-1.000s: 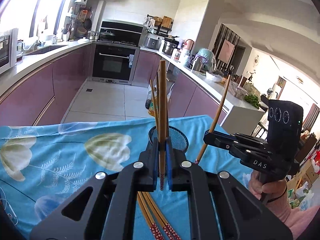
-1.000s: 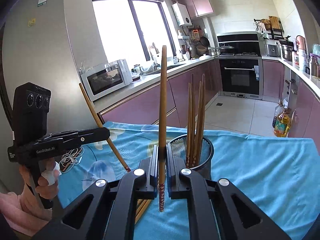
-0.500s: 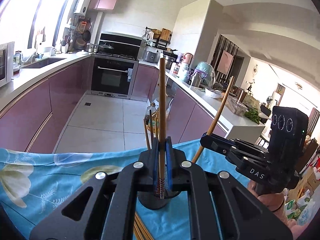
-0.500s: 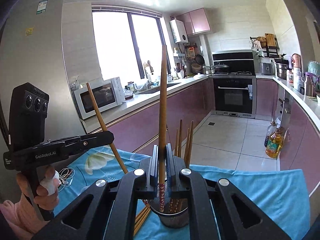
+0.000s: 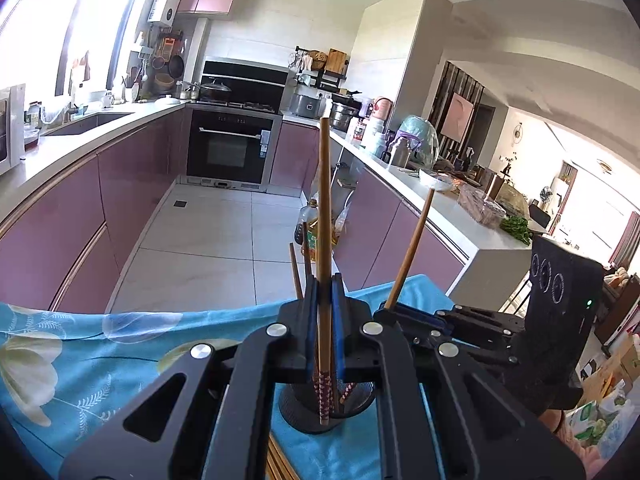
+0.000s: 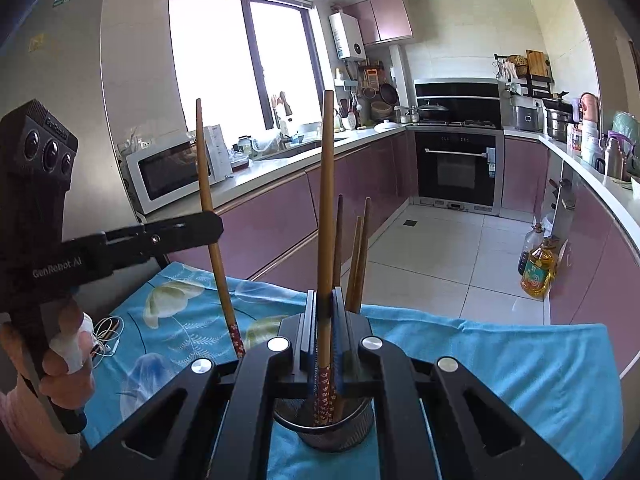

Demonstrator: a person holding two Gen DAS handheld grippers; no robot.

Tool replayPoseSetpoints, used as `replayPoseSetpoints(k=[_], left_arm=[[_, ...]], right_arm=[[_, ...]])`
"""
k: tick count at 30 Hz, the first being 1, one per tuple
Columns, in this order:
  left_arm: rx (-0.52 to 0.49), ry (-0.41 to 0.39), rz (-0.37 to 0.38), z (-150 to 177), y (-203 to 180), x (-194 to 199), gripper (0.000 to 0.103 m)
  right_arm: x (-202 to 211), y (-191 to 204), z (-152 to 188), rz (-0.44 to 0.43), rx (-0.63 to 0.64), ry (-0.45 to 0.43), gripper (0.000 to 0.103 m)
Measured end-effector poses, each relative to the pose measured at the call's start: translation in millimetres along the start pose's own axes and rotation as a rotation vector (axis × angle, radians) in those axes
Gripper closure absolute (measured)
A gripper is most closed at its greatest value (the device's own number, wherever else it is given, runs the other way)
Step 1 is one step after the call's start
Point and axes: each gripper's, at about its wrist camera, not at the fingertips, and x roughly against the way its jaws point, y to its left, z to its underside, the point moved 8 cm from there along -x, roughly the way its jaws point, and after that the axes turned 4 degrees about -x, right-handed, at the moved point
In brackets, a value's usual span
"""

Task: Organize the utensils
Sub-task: 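Lower both chopsticks into the black mesh cup and open both tools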

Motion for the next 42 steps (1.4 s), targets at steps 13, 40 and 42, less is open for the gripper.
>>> replayPoseSetpoints(k=[13,40,42], left_arm=[[-0.048,0.103,-0.041,19,1,-33,0.096],[-0.073,0.203,-0.108,86,20,-68,0.071],[-0.083,0.189,-0.119,89,19,-59,0.070]], right_arm=[[-20,-6,21,0.010,0.000,0.100,0.097],[-30,-11,34,0.019,-0.052,0.141,0.073],[-23,-6,36,0.009,-0.045,0.130,0.065]])
